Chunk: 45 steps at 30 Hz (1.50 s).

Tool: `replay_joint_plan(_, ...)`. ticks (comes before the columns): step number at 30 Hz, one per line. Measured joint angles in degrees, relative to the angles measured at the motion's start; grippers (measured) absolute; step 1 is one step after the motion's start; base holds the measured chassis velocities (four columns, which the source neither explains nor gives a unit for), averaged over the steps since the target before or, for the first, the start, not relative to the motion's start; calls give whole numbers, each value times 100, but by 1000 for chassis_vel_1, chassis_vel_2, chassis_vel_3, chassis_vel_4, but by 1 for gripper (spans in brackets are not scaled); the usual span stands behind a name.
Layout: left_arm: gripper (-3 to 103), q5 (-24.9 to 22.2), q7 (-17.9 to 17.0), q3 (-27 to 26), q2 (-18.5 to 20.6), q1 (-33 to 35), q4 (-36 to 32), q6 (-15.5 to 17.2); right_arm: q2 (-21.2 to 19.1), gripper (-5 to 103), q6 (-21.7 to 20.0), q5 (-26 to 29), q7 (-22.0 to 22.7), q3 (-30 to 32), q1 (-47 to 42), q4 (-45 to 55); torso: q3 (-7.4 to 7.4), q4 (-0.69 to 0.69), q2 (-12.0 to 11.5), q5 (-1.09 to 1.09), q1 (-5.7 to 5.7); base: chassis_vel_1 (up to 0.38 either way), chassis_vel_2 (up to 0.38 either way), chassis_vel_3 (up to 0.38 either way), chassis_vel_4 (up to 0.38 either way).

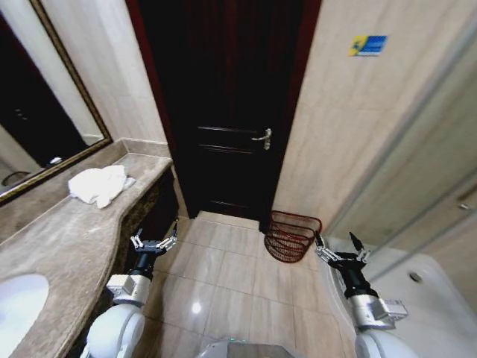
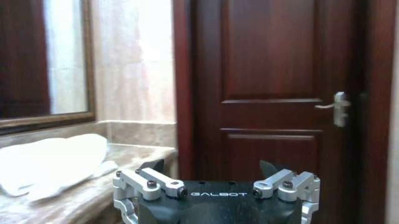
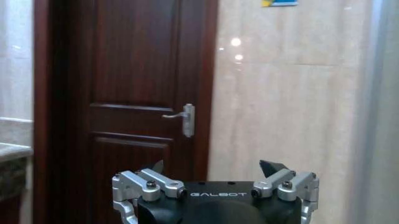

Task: Discard the used towel into the hamper.

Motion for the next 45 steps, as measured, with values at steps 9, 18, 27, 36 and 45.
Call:
replay_joint_plan(9, 100, -11, -1, -11, -2, -24, 69, -30, 10, 100, -1, -54, -3, -60, 25, -20, 0, 0, 0, 0, 0, -16, 262, 263, -14)
replay_joint_plan(18, 100, -11, -2, -10, -19, -27, 155, -80, 6, 100, -6, -83, -7, -86, 47, -59, 0, 0, 0, -1, 0, -18, 261, 262, -15)
replay_joint_plan(27, 100, -33, -59, -23, -20, -30, 215, -218, 17, 100, -31, -133, -25, -176, 67, -99, 0, 2, 0, -1, 0, -21, 261, 260, -19)
replay_joint_plan(36, 100, -27, -109, -28, -28, -43, 240, -297, 14, 100, -23, -132, -26, -175, 82, -140, 0, -1, 0, -1, 0, -143, 184, 178, -138)
replay_joint_plan(45, 100, 54, -124, 14, -82, -45, 173, -130, -8, 100, 80, -119, -155, -133, 91, -195, 1, 0, -1, 0, 4, -177, 176, 185, -177)
